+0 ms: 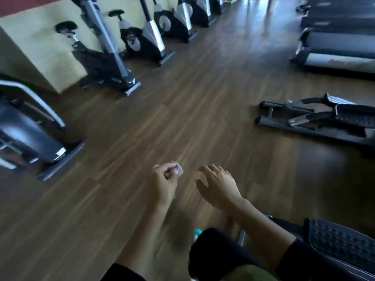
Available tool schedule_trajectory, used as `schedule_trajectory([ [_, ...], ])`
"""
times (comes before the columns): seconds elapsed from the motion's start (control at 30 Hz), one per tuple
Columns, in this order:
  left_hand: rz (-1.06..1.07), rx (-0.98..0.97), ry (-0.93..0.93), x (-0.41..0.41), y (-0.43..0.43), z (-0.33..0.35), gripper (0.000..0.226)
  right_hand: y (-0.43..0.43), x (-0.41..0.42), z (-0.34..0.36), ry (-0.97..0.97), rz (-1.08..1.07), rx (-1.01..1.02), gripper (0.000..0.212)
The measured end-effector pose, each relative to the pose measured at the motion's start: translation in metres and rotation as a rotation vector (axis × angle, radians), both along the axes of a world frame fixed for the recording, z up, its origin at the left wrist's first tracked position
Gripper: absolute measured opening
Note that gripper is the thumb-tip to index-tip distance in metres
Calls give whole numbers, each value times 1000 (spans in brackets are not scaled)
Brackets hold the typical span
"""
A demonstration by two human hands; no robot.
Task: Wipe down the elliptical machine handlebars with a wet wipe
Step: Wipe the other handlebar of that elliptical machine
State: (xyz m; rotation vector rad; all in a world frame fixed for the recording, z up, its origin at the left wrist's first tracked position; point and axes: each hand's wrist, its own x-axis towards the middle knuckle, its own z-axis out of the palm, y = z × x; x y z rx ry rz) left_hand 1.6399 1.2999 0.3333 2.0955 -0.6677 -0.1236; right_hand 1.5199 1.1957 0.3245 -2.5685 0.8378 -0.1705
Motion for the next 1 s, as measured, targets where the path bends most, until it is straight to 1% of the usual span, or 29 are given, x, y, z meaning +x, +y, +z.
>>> schedule_trajectory([
  [0.23,-172,2,-38,100,-159,-23,22,-137,86,-18,-9,-176,-21,38],
  [0.3,-224,31,-57,122,-210,-18,21,-182,106,-14,-20,-227,-6,38],
  [0.4,-320,18,-85,145,-286,-7,21,-246,126,-7,-11,-301,-12,37],
  [0.5,-408,30,-73,159,-362,-2,20,-309,136,-3,-4,-400,-11,37],
  [0.63,-547,41,-68,160,-458,-9,20,-385,131,-5,29,-551,-5,33],
  [0.73,-679,50,-75,152,-539,-18,21,-444,119,-10,52,-675,10,35],
  [1.0,-1078,34,-97,89,-739,-14,22,-581,65,-5,54,-1072,14,36],
])
